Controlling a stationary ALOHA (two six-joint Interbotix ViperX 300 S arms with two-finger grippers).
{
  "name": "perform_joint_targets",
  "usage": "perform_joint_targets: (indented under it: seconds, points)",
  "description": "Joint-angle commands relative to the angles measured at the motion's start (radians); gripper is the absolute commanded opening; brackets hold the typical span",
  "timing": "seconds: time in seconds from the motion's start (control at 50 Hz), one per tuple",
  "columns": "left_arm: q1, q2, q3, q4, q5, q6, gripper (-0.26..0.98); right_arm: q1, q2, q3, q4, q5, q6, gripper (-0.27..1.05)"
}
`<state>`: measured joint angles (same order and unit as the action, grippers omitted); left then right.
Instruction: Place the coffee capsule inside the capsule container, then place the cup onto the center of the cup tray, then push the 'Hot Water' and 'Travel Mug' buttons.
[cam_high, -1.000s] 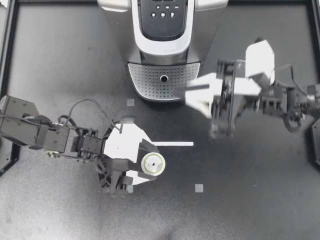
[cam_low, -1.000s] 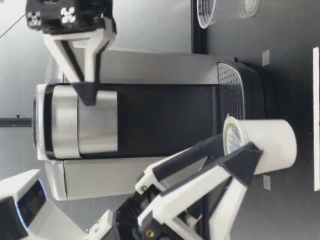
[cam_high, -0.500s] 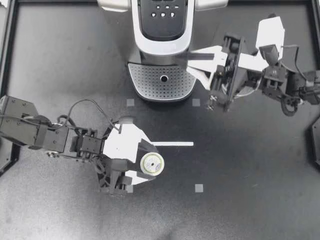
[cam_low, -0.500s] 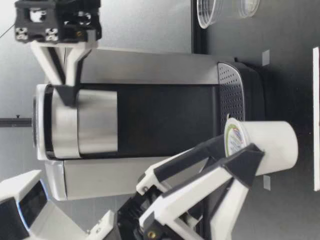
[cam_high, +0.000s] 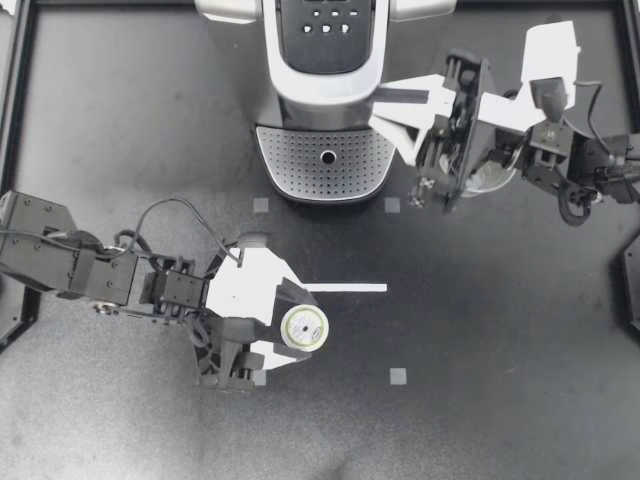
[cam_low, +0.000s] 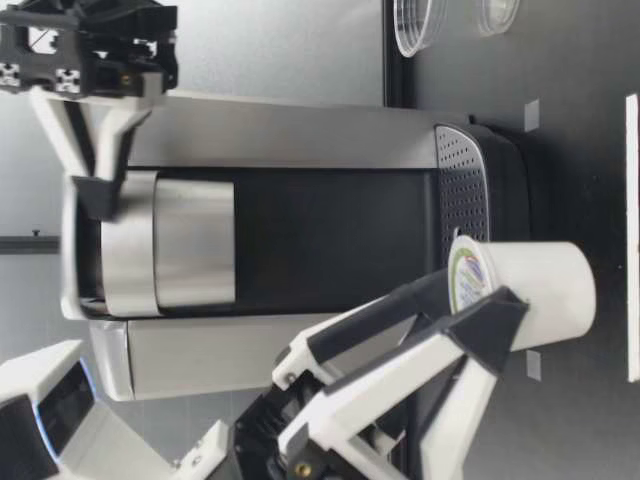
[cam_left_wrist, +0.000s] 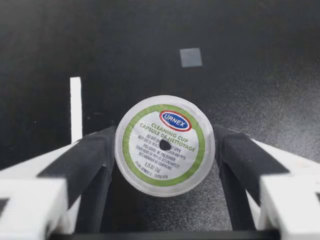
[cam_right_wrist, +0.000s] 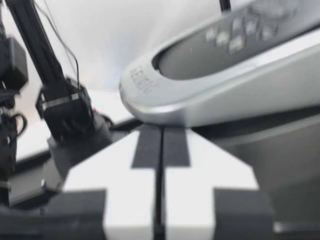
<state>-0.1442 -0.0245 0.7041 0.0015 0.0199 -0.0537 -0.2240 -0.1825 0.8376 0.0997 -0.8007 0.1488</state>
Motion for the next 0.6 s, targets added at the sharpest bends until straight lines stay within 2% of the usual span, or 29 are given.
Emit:
perform_joint_targets:
  seconds: [0.0,0.58]
  points:
    - [-0.002,-0.021,-0.017,-0.002,-0.009,0.000,0.50,-0.029,-0.044,-0.054,0.002,-0.051,-0.002,0.06]
    - [-0.002,-0.025,-0.020,-0.002,-0.012,0.000,0.50,-0.121,-0.006,-0.143,0.003,-0.034,0.003,0.06]
